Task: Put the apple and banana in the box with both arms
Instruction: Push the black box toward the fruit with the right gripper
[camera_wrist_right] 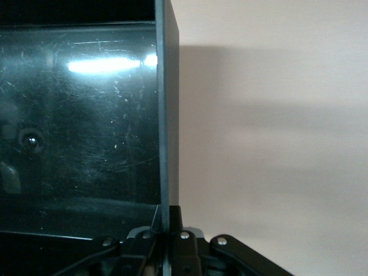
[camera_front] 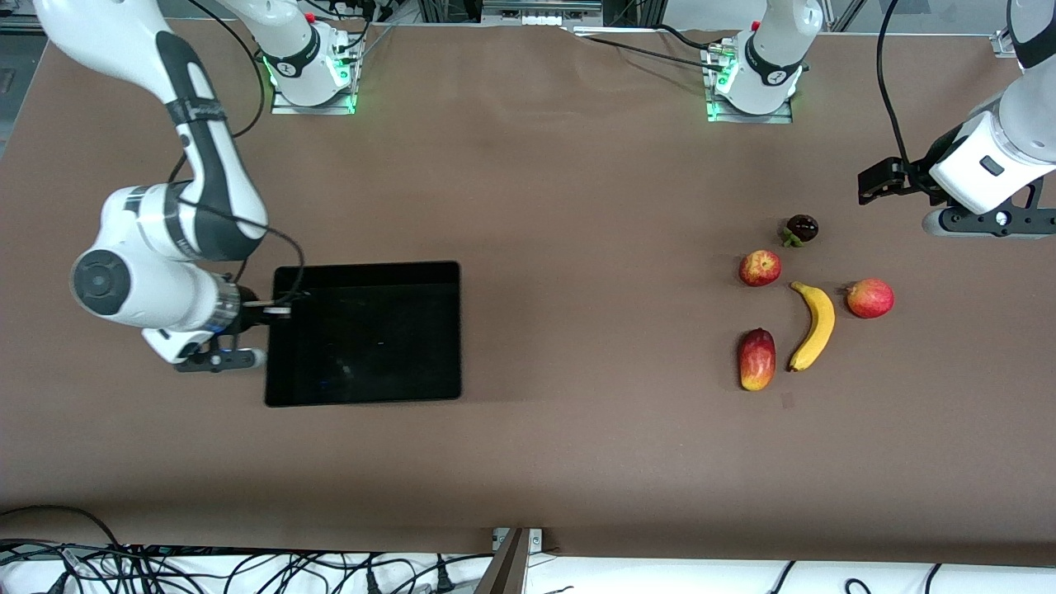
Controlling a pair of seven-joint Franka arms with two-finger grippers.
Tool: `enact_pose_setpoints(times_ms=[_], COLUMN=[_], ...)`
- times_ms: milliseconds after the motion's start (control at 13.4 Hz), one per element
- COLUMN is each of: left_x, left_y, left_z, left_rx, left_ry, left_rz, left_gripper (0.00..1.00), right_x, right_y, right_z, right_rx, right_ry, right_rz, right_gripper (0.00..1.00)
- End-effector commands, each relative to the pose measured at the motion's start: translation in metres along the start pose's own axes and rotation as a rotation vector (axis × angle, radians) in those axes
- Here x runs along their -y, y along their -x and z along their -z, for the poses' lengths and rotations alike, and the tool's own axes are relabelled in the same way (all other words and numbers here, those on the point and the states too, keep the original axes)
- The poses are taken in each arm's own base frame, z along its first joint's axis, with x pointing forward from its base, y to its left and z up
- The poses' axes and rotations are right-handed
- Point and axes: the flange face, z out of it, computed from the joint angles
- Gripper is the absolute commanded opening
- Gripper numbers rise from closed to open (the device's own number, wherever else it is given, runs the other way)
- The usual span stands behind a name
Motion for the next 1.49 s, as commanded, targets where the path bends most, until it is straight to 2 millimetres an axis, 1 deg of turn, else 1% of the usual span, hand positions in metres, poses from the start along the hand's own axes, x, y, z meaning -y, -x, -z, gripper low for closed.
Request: enact_pose_setpoints(times_ms=[0,75,149,224,298,447,596,671,820,894,969,1043,1193,1267,1342,1416], left_x=[-0.002,-0.001,-0.001,0.0,0.0,0.0,0.002,0.005,0.006,0.007,0.007,0.007,0.005,0.005,0.001,-0.01], left_y=[-0.003,-0.003,-0.003,-0.003,-0.003,-0.003,-0.01,-0.01,-0.005,-0.005,-0.005,-0.01,-0.025,-0.031,-0.034,-0.033], left_z=[0.006,0.006,0.006,0.006,0.006,0.005,-0.006,-0.008,-0.016,-0.026,-0.046,-0.061,-0.103,-0.133,-0.162,-0.187], left_rx=[0.006,0.006,0.006,0.006,0.006,0.009,0.032,0.038,0.089,0.124,0.159,0.17,0.204,0.192,0.149,0.107], left_ry=[0.019,0.019,0.019,0.02,0.02,0.019,0.02,0.021,0.019,0.019,0.018,0.02,0.019,0.023,0.023,0.022], left_rz=[-0.009,-0.008,-0.006,-0.006,-0.006,-0.005,-0.001,0.004,0.0,0.002,0.003,0.004,0.0,0.003,-0.003,-0.02], left_gripper=[1.0,1.0,1.0,1.0,1.0,1.0,1.0,1.0,1.0,1.0,1.0,1.0,1.0,1.0,1.0,1.0], right_x=[0.083,0.119,0.152,0.193,0.225,0.277,0.331,0.35,0.382,0.398,0.407,0.415,0.416,0.414,0.411,0.411], right_y=[0.015,0.022,0.03,0.035,0.038,0.046,0.062,0.067,0.086,0.094,0.094,0.095,0.091,0.088,0.085,0.085], right_z=[0.006,-0.001,-0.013,-0.016,-0.021,-0.036,-0.056,-0.067,-0.095,-0.106,-0.113,-0.123,-0.129,-0.13,-0.131,-0.132], right_rx=[0.014,0.017,0.035,0.03,0.032,0.029,-0.02,-0.05,-0.082,-0.106,-0.126,-0.124,-0.125,-0.131,-0.134,-0.133], right_ry=[-0.029,-0.032,-0.056,-0.095,-0.112,-0.113,-0.125,-0.137,-0.099,-0.095,-0.107,-0.108,-0.111,-0.114,-0.111,-0.111], right_rz=[-0.016,-0.002,0.004,0.024,0.023,0.016,0.023,0.006,0.021,-0.008,-0.043,-0.056,-0.079,-0.087,-0.092,-0.094], right_gripper=[0.0,0.0,0.0,0.0,0.0,0.0,0.0,0.0,0.0,0.0,0.0,0.0,0.0,0.0,0.0,0.01])
